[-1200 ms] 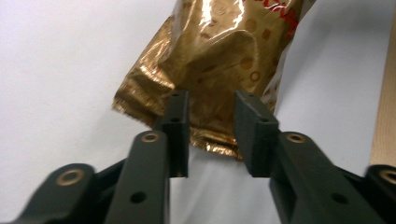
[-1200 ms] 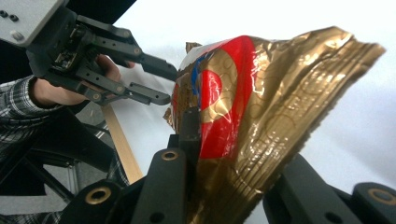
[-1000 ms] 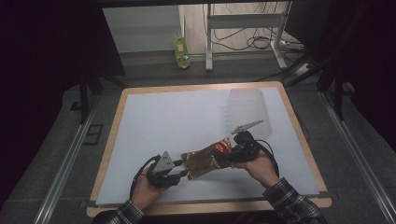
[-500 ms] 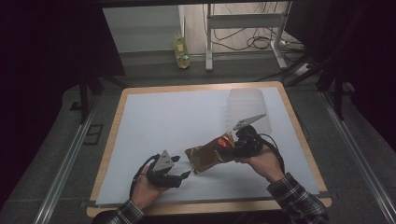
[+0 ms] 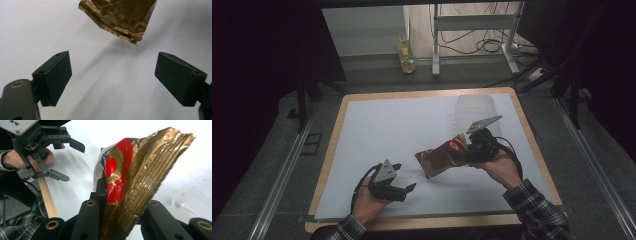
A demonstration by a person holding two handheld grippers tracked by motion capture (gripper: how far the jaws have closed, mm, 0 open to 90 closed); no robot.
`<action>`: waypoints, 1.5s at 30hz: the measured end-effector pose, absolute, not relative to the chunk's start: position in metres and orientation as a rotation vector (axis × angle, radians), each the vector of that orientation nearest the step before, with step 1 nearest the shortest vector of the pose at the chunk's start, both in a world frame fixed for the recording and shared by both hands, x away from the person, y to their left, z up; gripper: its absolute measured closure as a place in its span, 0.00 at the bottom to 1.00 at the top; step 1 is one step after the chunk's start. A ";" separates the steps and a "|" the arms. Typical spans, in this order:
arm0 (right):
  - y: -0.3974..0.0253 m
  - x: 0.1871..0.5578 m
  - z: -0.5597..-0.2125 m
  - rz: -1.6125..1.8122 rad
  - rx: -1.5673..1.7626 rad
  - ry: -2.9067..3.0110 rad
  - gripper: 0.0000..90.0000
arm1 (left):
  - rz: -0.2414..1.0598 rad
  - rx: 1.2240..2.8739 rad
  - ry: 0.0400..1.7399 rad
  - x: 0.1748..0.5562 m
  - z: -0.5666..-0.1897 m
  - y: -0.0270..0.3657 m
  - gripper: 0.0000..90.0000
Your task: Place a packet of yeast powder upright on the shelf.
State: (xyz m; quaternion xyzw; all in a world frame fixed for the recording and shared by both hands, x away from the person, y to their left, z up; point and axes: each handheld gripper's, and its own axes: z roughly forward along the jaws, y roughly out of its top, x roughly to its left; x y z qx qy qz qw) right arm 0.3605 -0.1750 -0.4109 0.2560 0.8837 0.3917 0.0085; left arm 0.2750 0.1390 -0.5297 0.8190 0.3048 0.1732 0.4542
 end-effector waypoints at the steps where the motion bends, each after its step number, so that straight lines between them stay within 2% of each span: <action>1: -0.176 0.362 -0.409 1.223 0.789 2.767 0.83 | 0.434 2.018 0.755 0.275 -0.530 0.139 0.12; 18: -0.187 0.375 -0.392 1.233 0.726 2.756 0.83 | 0.442 2.002 0.738 0.275 -0.529 0.139 0.04; 45: -0.210 0.410 -0.335 1.118 0.502 2.685 0.83 | 0.515 2.014 0.718 0.275 -0.529 0.141 0.00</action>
